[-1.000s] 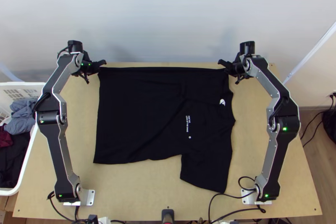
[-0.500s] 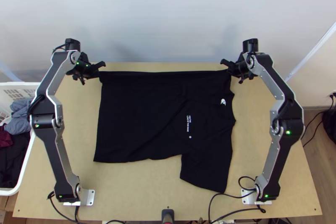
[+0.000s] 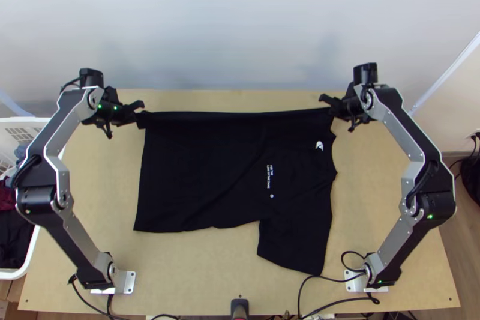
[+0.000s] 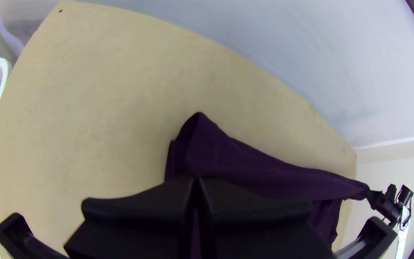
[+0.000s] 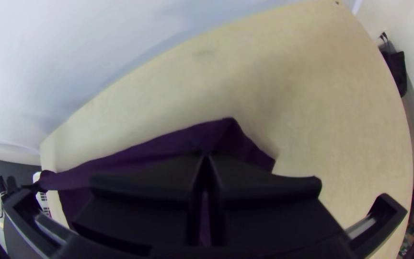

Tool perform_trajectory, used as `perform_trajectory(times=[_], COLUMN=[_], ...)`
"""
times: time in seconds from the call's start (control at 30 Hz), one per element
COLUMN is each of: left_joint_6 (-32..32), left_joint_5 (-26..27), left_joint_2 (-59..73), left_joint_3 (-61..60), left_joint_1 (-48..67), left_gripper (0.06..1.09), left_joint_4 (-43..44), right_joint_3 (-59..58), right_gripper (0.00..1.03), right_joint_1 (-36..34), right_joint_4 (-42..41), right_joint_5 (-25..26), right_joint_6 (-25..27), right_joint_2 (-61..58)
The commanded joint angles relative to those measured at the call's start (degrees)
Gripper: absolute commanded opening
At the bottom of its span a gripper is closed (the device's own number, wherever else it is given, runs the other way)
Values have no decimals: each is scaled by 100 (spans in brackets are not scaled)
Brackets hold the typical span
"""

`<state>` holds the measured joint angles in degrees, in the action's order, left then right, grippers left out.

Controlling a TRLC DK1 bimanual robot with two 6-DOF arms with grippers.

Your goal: Fold the t-shirt

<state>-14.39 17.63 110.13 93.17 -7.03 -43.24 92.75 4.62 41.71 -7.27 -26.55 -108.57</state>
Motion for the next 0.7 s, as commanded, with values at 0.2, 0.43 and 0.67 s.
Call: perform_trajectory(times=[0.2, 0.43, 0.67], left_joint_6=[156, 156, 209], left_joint_5=[65, 65, 83], left_joint_2=[-606, -870, -1459], left_joint_3=[-1231, -1828, -2531], left_joint_1=[-150, -106, 26], left_gripper=[10, 10, 55], left_joint_4=[378, 651, 800], right_joint_3=[-1171, -1831, -2156], right_gripper=[3, 3, 17], right_joint_1=[188, 276, 276], right_joint_4=[-208, -629, -805], right_joint_5=[94, 103, 138], right_joint_6=[106, 132, 123], right_joint_2=[513, 759, 1040])
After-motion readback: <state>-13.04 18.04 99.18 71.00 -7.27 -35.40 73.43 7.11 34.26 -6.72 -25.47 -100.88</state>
